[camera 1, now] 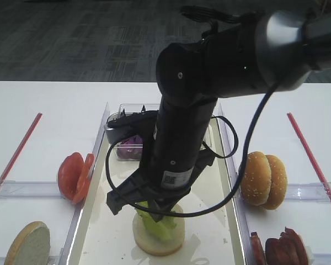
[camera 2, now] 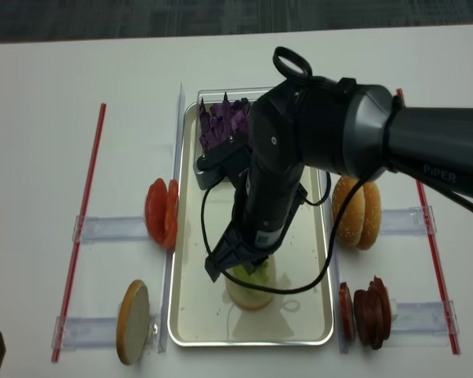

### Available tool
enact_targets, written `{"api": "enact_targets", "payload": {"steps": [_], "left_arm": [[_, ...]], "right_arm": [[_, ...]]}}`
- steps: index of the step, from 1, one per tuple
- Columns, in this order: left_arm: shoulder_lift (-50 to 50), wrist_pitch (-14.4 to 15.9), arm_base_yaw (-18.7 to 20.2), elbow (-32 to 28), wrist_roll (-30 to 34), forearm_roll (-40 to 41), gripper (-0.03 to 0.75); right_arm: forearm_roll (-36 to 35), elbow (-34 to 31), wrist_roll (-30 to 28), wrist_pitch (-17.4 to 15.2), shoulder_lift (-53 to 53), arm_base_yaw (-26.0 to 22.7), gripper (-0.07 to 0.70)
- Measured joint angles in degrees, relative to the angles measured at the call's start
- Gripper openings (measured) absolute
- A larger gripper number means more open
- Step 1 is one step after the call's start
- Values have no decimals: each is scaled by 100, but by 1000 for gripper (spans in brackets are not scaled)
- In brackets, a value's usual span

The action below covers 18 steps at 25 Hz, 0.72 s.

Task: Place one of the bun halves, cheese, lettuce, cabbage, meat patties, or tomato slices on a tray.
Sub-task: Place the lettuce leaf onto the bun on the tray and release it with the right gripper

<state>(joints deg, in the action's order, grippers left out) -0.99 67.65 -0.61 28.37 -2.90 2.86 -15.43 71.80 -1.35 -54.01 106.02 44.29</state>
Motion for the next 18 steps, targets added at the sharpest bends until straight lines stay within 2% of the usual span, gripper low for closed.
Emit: {"api": "enact_targets", "payload": {"steps": [18], "left_arm": [[0,0,0,0,0,0,424]], "right_arm": [[-64,-291,-55,292,9,40,46]]}}
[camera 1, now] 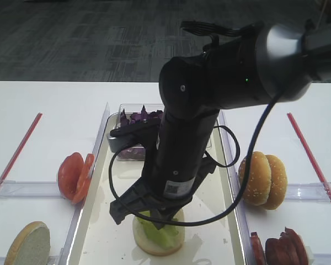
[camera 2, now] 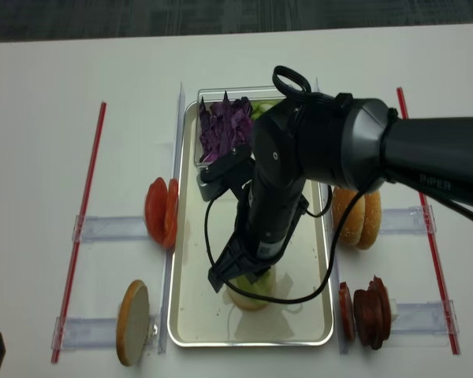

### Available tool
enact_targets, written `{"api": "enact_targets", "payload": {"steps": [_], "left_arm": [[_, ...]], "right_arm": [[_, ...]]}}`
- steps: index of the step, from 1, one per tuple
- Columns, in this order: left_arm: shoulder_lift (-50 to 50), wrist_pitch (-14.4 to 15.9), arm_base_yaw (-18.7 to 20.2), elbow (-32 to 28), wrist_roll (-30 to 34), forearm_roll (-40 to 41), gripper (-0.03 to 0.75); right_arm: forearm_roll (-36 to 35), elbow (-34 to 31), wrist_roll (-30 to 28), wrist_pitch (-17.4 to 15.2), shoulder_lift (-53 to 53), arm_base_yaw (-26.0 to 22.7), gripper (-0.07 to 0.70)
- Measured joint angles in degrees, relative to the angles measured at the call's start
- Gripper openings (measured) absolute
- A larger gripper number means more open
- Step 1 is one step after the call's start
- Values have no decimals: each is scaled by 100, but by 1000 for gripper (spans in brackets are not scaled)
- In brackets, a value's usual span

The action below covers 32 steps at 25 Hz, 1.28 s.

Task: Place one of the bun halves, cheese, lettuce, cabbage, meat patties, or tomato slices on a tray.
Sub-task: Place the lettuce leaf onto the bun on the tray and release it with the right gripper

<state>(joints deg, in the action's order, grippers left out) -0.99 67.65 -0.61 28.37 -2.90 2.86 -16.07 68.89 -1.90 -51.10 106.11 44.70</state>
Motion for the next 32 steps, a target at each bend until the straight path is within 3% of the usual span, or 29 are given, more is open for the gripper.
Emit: {"api": "enact_targets", "payload": {"steps": [15,18,20,21,22,32], "left_arm": [[0,0,0,0,0,0,424],[0,0,0,0,0,0,424],[0,0,0,0,0,0,424],[0,0,0,0,0,0,424],[0,0,0,0,0,0,424],[0,0,0,0,-2,0,424]], "right_arm": [[-24,0,-40,112,0,0,55],[-24,0,-40,112,0,0,127],[-13,0,-40,112,0,0,213],[63,0,-40,134,0,0,312],[99,0,-40,147,0,0,340],[264,0,22,200,0,0,373]]}}
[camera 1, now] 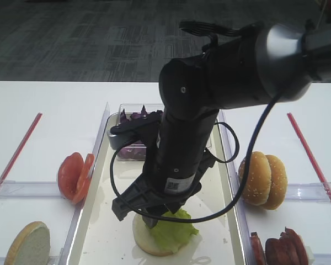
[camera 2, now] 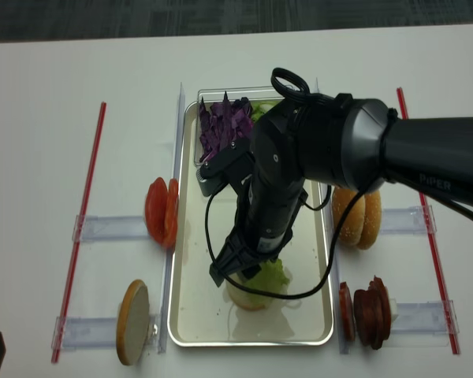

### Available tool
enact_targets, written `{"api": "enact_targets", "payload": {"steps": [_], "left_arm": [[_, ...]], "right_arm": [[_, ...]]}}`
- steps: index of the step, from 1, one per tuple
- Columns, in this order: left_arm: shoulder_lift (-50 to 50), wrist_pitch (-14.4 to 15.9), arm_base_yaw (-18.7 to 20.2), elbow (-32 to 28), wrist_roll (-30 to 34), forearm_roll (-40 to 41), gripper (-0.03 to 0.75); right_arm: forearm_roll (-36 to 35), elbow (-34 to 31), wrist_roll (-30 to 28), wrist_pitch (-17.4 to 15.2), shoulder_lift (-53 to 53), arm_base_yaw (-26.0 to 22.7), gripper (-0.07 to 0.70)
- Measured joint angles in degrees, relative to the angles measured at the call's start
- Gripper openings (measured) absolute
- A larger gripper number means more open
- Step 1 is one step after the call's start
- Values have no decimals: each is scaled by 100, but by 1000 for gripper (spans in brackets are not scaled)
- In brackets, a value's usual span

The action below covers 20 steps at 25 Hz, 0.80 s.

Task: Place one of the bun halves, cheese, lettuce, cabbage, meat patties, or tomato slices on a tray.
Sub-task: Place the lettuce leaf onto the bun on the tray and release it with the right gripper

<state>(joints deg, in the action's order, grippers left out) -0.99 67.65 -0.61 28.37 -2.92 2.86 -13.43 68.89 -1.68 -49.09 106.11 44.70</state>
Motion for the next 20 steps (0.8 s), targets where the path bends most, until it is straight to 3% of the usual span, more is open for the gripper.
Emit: {"api": "enact_targets", "payload": {"steps": [12,14,15,20], "left_arm": [[0,0,0,0,0,0,424],[0,0,0,0,0,0,424],[0,0,0,0,0,0,424],[0,0,0,0,0,0,424]], "right_arm": [[0,0,21,-63,0,0,383],[0,0,21,-74,0,0,421],[0,0,32,-83,0,0,483],[0,0,35,-140,0,0,524]]}}
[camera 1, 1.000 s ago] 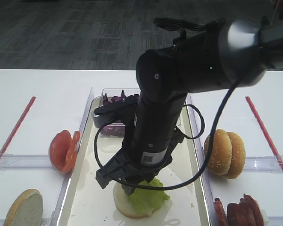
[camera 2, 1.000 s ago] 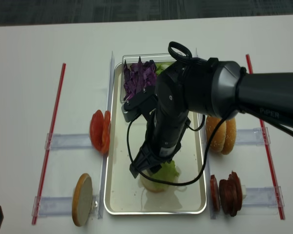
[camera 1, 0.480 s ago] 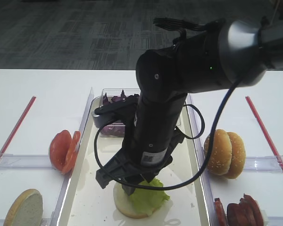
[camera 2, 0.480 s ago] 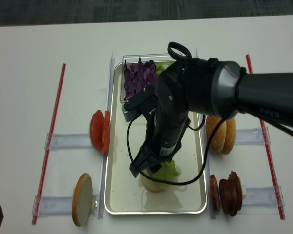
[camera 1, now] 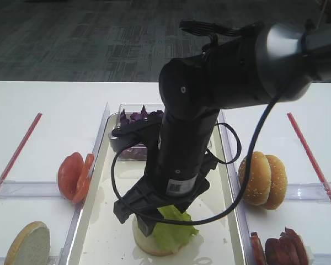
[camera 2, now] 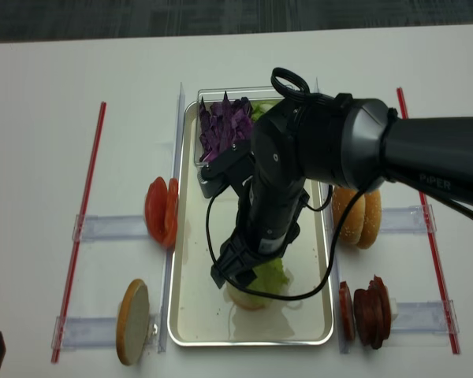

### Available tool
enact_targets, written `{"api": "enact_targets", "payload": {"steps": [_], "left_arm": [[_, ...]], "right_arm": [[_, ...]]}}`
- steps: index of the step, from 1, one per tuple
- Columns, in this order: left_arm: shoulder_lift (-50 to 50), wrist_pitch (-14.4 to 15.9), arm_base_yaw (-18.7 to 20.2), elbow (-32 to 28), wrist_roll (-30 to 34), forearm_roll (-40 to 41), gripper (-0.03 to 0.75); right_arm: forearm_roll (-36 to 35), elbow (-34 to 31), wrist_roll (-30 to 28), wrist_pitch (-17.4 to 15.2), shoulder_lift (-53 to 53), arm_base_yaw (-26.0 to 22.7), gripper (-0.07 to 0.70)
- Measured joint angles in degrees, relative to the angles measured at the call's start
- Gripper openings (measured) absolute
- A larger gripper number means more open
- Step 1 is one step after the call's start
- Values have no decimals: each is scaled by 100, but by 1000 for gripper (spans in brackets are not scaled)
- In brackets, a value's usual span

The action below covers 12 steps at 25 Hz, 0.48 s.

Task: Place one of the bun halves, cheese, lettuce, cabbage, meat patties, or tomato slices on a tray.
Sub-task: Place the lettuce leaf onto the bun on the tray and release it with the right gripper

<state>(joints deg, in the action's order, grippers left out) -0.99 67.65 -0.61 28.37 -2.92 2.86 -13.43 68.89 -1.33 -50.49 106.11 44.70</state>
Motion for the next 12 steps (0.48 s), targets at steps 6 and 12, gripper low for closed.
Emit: {"api": "enact_targets", "payload": {"steps": [6,12], "left_arm": [[0,0,0,0,0,0,424],[0,0,0,0,0,0,424]], "right_arm": [[0,0,17,-83,0,0,531],[0,0,181,-163,0,0,531]]}}
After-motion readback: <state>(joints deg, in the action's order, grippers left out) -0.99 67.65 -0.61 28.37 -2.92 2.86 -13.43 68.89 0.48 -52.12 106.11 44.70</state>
